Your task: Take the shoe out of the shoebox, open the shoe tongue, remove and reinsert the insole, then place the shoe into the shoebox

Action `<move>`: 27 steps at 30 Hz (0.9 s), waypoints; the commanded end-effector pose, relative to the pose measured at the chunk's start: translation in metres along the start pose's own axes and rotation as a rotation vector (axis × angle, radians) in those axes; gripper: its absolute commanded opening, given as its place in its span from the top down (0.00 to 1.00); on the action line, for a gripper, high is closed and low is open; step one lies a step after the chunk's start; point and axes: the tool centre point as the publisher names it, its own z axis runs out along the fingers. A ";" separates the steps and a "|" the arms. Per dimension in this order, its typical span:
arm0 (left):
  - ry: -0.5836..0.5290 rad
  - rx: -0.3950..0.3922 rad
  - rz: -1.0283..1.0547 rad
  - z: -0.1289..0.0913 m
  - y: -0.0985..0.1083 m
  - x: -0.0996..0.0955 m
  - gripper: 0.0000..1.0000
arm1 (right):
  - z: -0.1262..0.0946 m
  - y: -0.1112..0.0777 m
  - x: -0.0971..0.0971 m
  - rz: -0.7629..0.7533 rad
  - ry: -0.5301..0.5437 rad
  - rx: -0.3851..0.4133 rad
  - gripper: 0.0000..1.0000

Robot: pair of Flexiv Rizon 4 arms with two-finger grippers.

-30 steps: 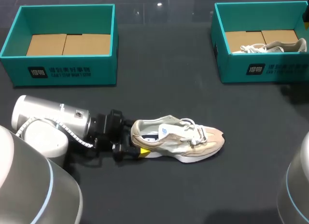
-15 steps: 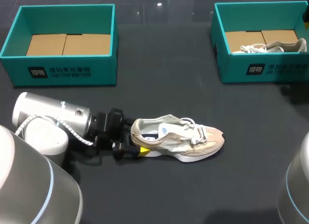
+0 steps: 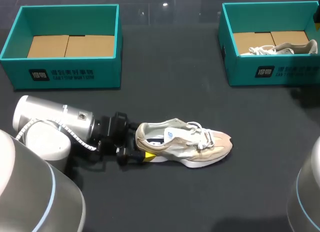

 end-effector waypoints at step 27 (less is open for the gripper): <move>0.000 -0.004 0.000 0.001 0.001 -0.003 1.00 | -0.040 -0.095 0.121 0.101 -0.096 0.084 0.00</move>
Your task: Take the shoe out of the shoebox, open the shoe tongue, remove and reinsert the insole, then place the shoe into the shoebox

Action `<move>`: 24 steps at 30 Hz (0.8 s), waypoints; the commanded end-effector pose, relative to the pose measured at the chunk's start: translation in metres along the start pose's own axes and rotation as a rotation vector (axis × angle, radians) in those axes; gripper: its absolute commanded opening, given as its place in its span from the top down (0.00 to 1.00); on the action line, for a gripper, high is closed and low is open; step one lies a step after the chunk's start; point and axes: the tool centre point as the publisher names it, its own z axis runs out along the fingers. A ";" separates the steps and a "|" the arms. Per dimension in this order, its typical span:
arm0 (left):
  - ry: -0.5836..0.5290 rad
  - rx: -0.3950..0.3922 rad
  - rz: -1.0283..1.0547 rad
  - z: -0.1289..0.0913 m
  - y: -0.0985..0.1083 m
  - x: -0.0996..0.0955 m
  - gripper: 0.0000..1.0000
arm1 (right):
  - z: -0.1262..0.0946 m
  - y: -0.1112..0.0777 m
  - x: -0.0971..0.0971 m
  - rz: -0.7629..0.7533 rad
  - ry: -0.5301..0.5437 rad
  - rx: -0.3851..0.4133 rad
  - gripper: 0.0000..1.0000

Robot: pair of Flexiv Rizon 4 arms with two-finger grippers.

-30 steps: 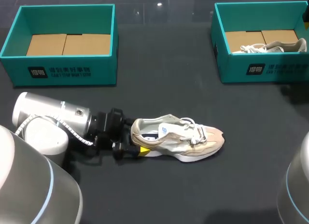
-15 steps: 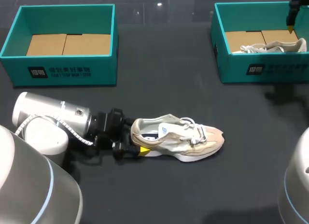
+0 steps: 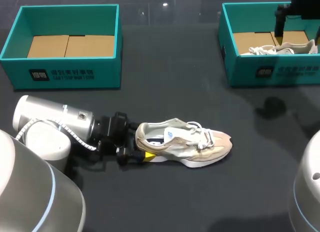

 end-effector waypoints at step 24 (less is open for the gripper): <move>0.000 -0.004 0.000 0.001 0.001 -0.003 1.00 | 0.004 -0.141 0.108 -0.014 0.072 0.019 0.00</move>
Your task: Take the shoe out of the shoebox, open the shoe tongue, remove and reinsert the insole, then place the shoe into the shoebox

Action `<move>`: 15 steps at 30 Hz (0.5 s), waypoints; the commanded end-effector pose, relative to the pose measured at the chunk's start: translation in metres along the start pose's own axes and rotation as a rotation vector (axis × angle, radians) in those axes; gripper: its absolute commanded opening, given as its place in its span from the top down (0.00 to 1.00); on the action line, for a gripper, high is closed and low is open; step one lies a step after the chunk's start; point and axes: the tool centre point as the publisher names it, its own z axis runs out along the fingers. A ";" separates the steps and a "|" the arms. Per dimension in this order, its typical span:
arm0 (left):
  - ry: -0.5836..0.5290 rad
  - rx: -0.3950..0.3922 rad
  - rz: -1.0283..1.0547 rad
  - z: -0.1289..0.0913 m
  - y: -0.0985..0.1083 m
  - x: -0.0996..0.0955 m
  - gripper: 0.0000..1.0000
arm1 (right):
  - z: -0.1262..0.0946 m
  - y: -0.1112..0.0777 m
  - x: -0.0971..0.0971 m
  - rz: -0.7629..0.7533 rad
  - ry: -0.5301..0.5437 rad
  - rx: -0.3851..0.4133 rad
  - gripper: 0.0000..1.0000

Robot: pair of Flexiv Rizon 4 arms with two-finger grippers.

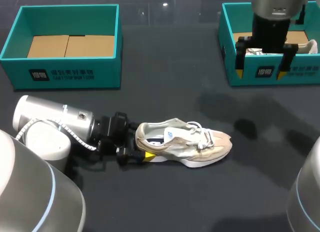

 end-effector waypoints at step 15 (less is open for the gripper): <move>0.000 -0.004 0.000 0.001 0.001 -0.003 1.00 | 0.012 -0.029 0.046 -0.070 -0.006 -0.085 0.00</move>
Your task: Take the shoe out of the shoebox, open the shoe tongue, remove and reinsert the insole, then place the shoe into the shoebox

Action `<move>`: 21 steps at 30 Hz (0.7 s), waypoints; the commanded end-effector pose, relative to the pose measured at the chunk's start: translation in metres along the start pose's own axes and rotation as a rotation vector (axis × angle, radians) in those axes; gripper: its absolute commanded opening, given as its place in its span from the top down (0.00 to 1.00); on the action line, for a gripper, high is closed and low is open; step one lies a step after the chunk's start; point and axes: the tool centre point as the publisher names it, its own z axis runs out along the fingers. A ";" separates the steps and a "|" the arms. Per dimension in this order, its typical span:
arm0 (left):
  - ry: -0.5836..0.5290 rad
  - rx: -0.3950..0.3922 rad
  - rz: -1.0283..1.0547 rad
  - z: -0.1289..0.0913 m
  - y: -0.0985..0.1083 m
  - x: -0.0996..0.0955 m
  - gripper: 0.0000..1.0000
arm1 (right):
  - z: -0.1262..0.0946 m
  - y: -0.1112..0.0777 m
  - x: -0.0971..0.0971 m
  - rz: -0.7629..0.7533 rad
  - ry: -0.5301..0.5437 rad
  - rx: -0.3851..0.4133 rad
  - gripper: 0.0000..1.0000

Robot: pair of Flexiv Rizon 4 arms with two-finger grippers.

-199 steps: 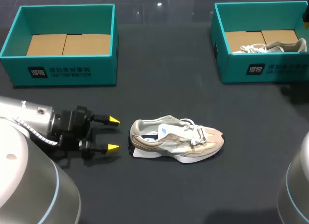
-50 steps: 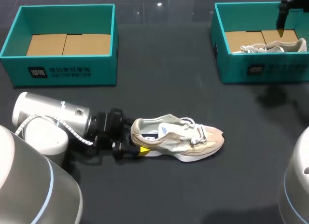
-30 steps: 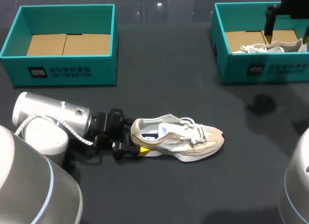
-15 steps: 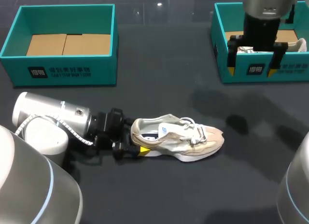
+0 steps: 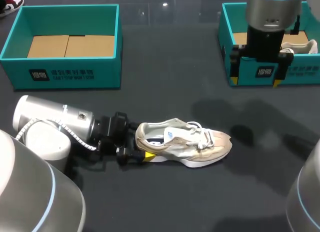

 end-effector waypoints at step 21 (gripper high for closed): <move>0.000 -0.004 0.000 0.001 0.001 -0.003 1.00 | 0.011 -0.081 0.118 -0.149 -0.031 -0.002 0.00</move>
